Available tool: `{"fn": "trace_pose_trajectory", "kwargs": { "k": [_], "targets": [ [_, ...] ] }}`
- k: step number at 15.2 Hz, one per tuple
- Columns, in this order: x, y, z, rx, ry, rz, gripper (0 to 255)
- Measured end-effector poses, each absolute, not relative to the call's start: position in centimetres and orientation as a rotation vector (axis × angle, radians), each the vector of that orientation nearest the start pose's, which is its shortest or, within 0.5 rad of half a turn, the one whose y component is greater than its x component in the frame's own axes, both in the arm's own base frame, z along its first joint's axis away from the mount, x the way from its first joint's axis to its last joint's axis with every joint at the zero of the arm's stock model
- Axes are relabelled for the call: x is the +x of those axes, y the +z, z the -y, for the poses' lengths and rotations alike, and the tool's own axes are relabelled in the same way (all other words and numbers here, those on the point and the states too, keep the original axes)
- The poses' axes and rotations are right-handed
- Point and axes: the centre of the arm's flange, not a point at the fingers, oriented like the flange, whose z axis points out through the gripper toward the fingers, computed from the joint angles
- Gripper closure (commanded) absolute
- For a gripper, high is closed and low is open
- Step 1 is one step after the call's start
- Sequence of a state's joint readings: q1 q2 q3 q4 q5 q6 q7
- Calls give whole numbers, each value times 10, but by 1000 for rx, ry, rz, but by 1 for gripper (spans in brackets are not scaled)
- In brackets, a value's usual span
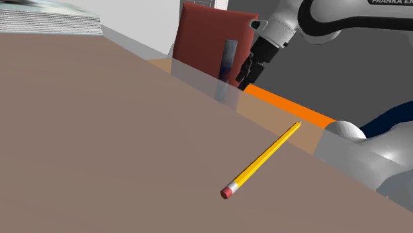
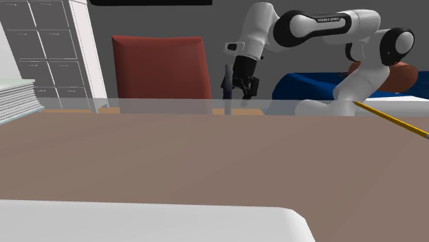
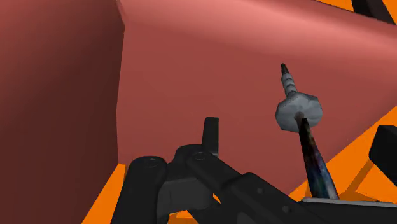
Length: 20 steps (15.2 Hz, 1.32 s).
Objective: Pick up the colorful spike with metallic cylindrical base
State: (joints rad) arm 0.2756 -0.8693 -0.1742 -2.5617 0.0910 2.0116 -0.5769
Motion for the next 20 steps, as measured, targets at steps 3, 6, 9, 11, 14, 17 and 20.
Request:
{"fn": "trace_pose_trajectory", "kwargs": {
  "k": [3,6,9,11,14,17,20],
  "targets": [
    [327,540,-43,-2540,-663,1269,0],
    [330,524,-49,-2463,-708,1349,0],
    [330,509,-51,-2453,-714,1359,0],
    [330,499,-51,-2452,-715,1360,0],
    [330,496,-51,-2452,-715,1360,255],
    [330,495,-51,-2452,-716,1361,255],
    [330,495,-51,-2452,-716,1361,255]
  ]
}}
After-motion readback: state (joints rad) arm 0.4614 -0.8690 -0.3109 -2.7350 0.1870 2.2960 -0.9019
